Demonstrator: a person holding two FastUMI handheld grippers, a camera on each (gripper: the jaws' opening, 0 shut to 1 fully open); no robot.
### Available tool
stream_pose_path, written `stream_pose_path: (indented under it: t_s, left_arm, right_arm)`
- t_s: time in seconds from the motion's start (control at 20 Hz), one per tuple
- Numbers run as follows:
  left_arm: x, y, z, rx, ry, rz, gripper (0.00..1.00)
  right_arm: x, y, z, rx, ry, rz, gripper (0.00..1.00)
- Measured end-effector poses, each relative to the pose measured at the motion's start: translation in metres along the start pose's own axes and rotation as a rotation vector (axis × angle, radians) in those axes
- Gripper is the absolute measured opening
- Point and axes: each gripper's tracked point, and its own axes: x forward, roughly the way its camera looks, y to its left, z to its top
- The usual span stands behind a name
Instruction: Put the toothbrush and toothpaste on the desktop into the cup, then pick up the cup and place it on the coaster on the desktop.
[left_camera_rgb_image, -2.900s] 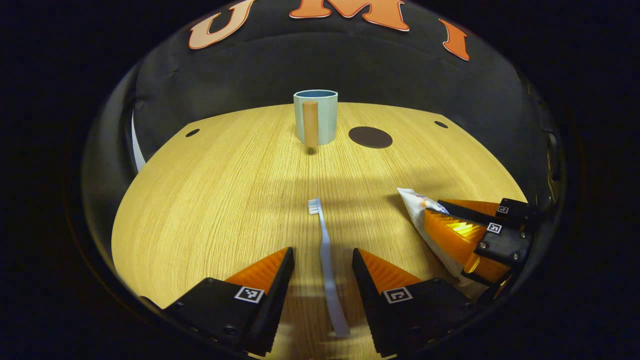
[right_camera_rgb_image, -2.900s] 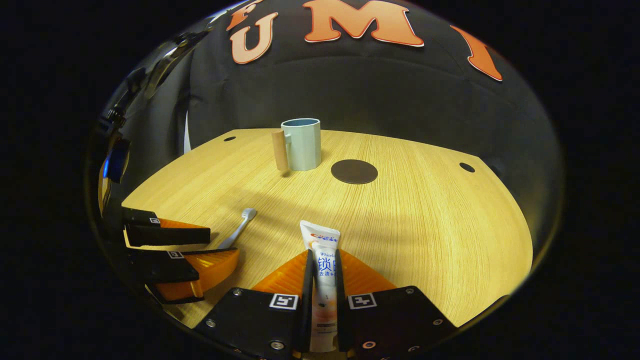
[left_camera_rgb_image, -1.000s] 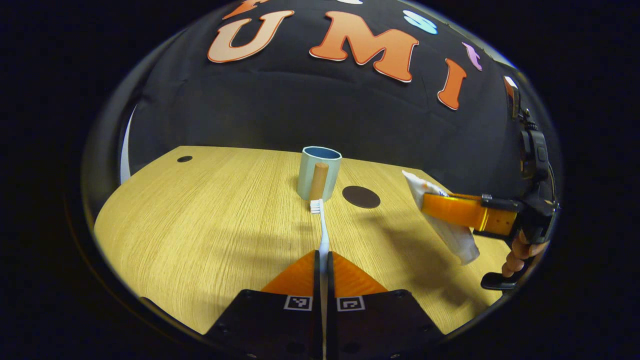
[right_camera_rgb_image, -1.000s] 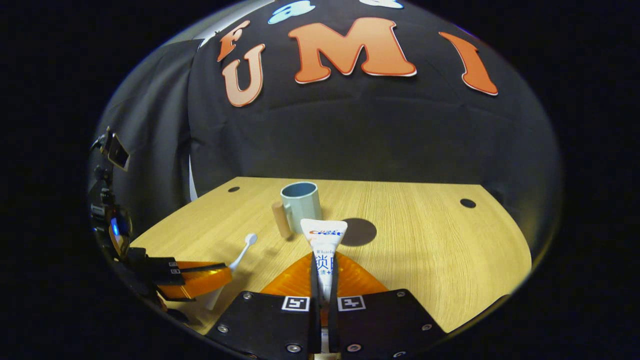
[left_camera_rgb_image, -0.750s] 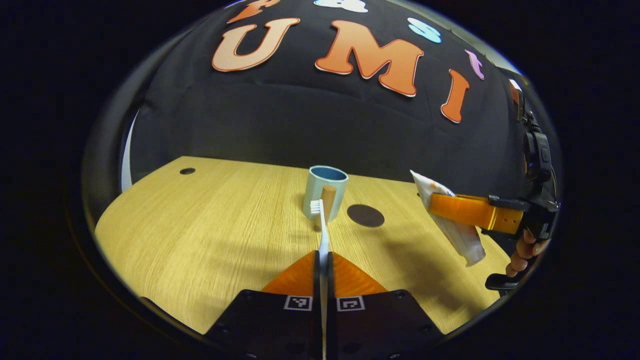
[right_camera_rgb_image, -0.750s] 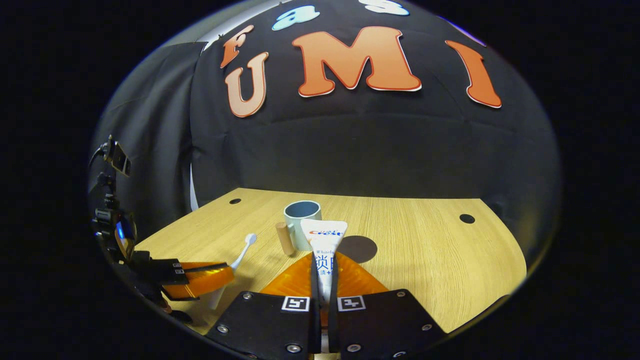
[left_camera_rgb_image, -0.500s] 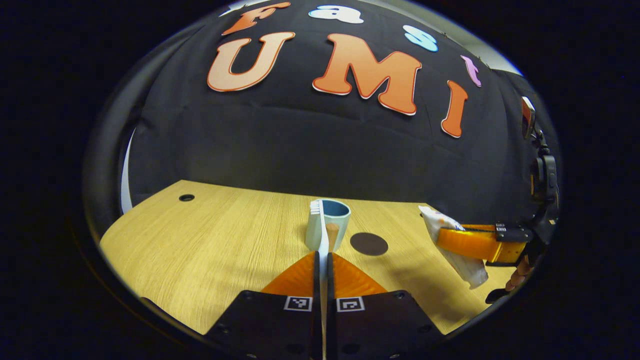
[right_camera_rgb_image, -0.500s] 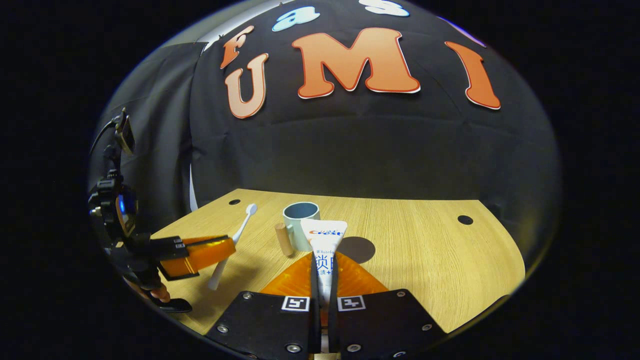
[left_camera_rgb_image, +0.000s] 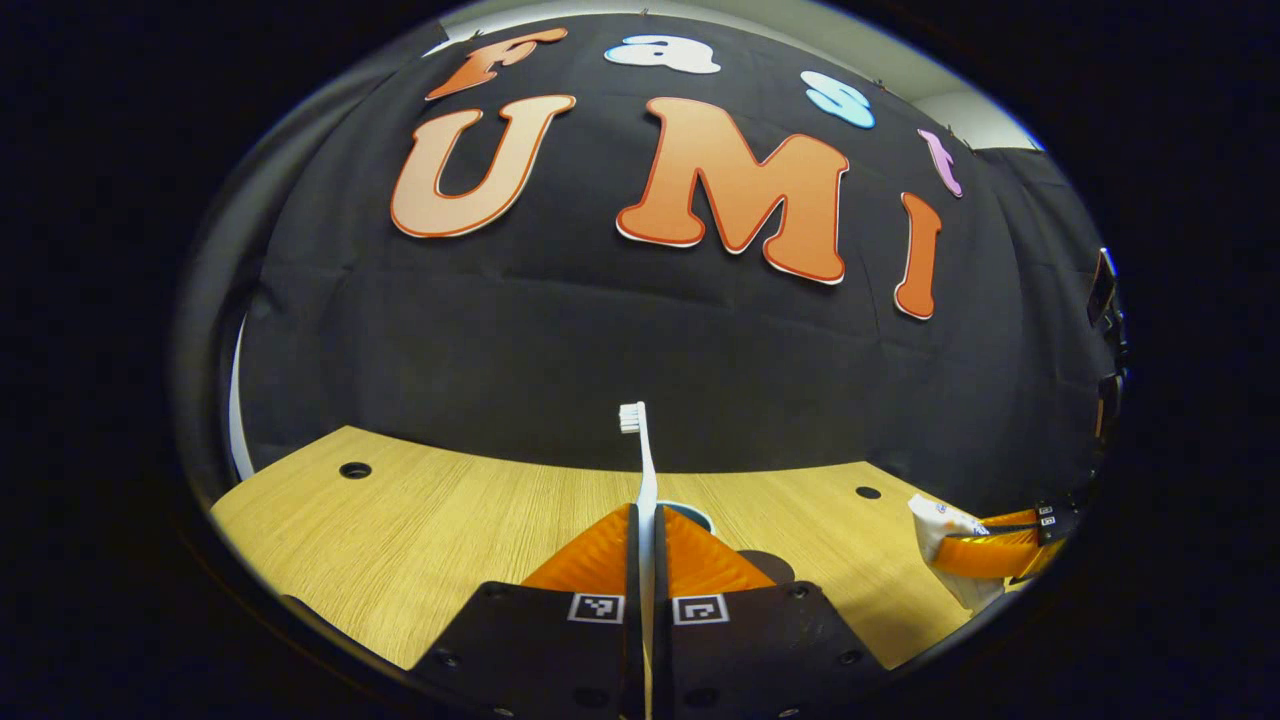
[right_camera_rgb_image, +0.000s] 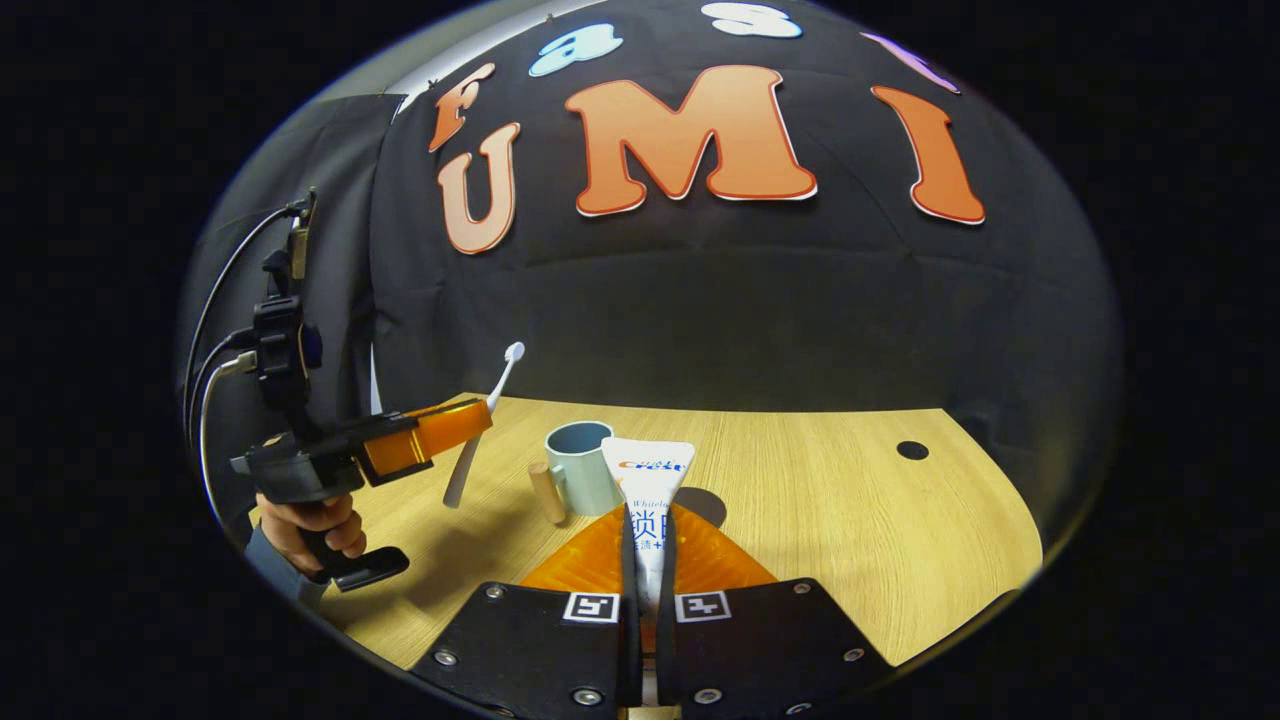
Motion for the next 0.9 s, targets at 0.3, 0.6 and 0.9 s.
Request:
stream_pose_path:
  t_s: [0.3,0.6,0.9]
  left_arm:
    - [0.04,-0.008,0.017,0.022,-0.086,-0.012,0.03]
    - [0.077,-0.019,0.031,0.032,-0.125,-0.043,0.03]
    - [0.114,-0.019,0.016,0.007,-0.105,-0.075,0.03]
  right_arm:
    - [-0.001,-0.023,-0.002,0.006,-0.004,-0.033,0.06]
    - [0.001,-0.042,-0.001,0.019,-0.003,-0.058,0.06]
    - [0.007,-0.05,-0.006,0.004,0.007,-0.074,0.06]
